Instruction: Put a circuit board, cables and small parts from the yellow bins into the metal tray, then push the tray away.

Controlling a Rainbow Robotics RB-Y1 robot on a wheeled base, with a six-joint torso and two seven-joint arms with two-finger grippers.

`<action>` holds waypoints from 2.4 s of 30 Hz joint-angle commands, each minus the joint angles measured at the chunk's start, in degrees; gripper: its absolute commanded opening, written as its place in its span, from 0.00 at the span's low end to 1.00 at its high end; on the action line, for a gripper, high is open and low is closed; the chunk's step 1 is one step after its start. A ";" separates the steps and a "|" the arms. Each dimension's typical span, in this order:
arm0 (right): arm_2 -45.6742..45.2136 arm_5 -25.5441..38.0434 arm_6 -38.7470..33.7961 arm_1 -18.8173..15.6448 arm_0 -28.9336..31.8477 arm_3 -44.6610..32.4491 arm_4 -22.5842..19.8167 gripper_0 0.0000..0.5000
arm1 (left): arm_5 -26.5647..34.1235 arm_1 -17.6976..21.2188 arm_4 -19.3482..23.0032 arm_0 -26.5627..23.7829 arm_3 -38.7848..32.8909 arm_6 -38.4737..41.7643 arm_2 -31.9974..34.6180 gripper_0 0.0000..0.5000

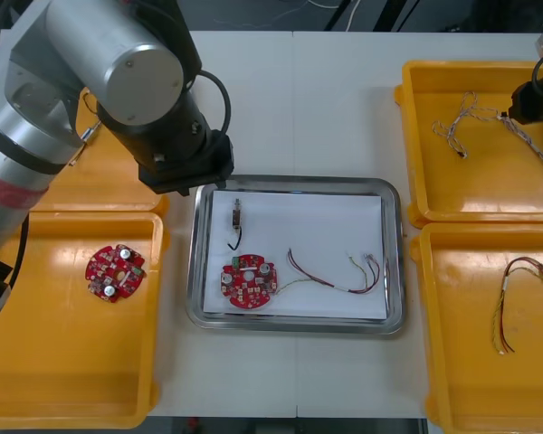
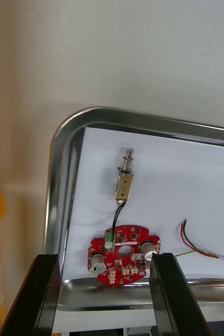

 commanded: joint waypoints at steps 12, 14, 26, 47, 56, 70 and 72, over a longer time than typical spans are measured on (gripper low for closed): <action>-1.45 -7.10 -2.19 2.64 -2.55 2.26 -0.96 1.00 | 4.05 10.49 3.31 -2.22 5.83 -15.68 11.61 1.00; -1.45 -7.98 -2.28 2.81 -2.20 2.26 -0.96 1.00 | 4.05 10.75 2.70 -2.22 7.15 -17.61 12.49 1.00; -1.45 -13.26 -1.40 3.34 -1.58 4.81 -0.96 1.00 | 0.10 12.60 -2.84 -2.92 16.38 -31.41 15.56 1.00; -2.15 -15.10 1.41 2.64 1.41 4.72 -4.74 1.00 | -13.35 12.51 -6.44 -9.16 37.21 -57.60 16.62 1.00; -2.15 -17.30 3.08 2.46 3.69 4.72 -8.96 1.00 | -19.24 12.42 -7.06 -10.65 45.21 -69.47 16.71 1.00; -1.71 -19.23 5.02 2.55 5.10 4.72 -11.07 0.75 | -29.61 9.26 -7.67 -12.85 56.54 -81.42 16.71 1.00; -1.71 -19.23 5.19 2.55 5.10 4.72 -11.25 0.50 | -30.84 8.73 -7.85 -13.11 58.04 -82.04 16.62 1.00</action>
